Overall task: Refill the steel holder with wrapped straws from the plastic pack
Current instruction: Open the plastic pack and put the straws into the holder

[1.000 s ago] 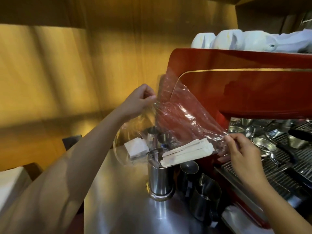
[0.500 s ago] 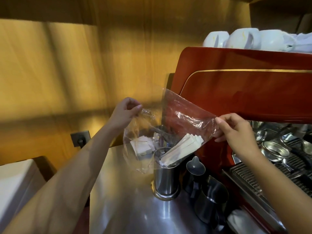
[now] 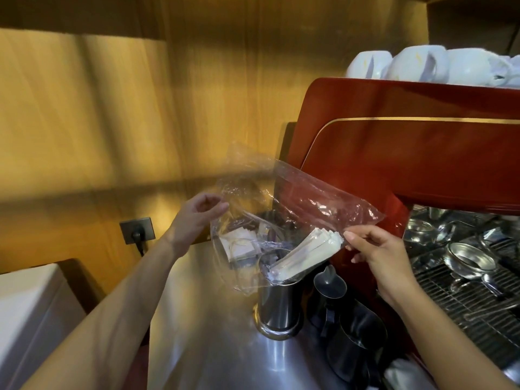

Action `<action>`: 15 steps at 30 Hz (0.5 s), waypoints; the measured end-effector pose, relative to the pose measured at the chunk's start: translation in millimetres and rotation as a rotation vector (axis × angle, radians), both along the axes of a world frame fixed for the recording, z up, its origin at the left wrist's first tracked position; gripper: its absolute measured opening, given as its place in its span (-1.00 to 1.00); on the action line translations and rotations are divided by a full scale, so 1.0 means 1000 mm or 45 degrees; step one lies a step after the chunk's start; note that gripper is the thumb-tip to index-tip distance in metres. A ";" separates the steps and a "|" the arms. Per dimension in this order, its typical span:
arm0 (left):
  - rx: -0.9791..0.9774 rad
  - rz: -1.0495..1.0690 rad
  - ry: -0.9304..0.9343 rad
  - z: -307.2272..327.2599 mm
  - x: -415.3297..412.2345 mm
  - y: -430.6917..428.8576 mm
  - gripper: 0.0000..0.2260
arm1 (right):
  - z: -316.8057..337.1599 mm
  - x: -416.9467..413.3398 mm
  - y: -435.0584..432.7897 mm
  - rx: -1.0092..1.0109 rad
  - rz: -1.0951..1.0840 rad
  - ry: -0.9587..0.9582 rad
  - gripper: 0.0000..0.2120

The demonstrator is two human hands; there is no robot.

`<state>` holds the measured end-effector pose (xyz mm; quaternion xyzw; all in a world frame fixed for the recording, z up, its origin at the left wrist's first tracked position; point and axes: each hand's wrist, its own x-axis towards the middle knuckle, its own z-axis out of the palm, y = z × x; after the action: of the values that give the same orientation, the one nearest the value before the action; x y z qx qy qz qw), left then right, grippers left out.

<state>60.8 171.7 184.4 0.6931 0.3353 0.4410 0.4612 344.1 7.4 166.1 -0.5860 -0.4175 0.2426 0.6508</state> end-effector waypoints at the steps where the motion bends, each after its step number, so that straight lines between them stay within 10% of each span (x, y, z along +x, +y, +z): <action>1: -0.005 0.004 0.005 -0.004 -0.001 0.000 -0.81 | -0.001 -0.001 0.001 0.011 -0.037 0.015 -0.87; 15: -0.002 0.312 -0.176 -0.013 -0.017 -0.006 -0.94 | 0.056 -0.019 0.042 0.282 -0.182 -0.196 -0.80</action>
<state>44.1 166.1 171.0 0.6144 0.3852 0.5406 0.4264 325.2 49.1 222.0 -0.5557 -0.4475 0.1026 0.6932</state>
